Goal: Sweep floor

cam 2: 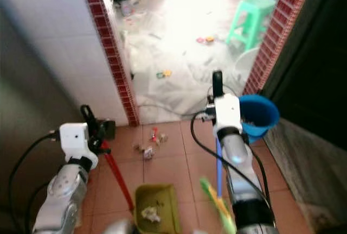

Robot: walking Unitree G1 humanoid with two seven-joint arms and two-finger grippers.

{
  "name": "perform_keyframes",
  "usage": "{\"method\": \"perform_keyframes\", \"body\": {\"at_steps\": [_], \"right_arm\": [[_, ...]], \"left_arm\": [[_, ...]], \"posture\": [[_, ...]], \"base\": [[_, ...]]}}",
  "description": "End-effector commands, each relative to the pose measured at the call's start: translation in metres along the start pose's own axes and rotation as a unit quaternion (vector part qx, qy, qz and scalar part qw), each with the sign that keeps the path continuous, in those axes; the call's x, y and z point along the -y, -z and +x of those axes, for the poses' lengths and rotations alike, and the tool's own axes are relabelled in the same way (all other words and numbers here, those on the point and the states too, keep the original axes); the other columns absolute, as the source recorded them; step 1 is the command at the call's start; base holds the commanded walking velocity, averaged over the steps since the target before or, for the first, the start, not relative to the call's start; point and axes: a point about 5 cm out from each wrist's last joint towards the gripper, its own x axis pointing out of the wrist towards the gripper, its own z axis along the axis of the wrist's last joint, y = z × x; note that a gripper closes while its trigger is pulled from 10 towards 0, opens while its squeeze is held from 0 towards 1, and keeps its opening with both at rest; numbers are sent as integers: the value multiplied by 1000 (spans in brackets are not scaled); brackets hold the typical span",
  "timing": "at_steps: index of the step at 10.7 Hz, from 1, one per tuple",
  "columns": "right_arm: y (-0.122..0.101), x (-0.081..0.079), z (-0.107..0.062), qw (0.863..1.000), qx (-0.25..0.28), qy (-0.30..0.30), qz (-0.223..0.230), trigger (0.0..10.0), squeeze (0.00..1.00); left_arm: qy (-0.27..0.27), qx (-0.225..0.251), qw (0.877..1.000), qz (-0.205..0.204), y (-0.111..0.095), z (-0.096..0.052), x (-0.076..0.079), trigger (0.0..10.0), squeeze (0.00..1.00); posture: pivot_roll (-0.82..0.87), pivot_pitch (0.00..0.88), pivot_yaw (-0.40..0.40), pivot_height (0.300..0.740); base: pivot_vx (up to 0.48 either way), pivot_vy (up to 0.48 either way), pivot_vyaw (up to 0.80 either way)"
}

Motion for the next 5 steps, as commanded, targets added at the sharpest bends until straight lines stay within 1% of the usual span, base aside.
{"method": "perform_keyframes", "body": {"at_steps": [1, 2, 3, 4, 5], "right_arm": [[-9, -1, 2, 1000, 21, -3, 0, 10000, 0], [-5, 2, -6, 1000, 17, 4, 8, 10000, 0], [0, 8, -25, 1000, 11, 12, 18, 10000, 0], [5, 11, -35, 1000, 0, 17, 19, 10000, 0], [10, 13, -42, 1000, -10, 19, 18, 10000, 0]], "left_arm": [[-2, 22, 1000, 11, -12, -3, -8, 10000, 0], [2, 19, 1000, 19, -11, -11, -14, 10000, 0], [-1, 9, 999, 32, -8, -25, -24, 10000, 0], [4, -2, 999, 41, -4, -30, -27, 10000, 0], [19, -9, 999, 46, -2, -31, -25, 10000, 0]], "posture": [[-107, 0, 32, 740], [-110, 0, 38, 740], [-112, 0, 42, 740], [-116, 0, 46, 740], [-119, 0, 50, 740]], "base": [[0, 0, 0], [0, 0, 0], [0, 0, 0], [0, 0, 0], [0, 0, 0]]}}
